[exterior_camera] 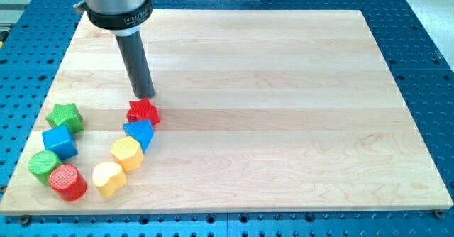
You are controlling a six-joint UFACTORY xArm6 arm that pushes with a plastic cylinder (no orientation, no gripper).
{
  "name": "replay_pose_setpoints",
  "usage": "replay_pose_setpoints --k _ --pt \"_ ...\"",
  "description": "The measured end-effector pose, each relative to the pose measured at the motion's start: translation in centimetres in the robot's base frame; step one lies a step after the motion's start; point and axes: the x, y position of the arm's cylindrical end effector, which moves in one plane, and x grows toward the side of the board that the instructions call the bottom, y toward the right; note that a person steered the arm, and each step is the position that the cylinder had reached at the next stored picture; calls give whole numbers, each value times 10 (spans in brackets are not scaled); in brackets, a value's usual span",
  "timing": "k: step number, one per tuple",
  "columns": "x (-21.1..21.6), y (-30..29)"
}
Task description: Separate the triangle and red star from the group of blocks
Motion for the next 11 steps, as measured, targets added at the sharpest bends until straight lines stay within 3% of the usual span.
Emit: replay_pose_setpoints --k 1,2,3,4,5,8,10,11 --pt "0 0" --pt "-36 -5" --pt "-18 73" --pt "61 138" --pt "136 112" --pt "123 2" --pt "52 -4" --pt "42 -4"
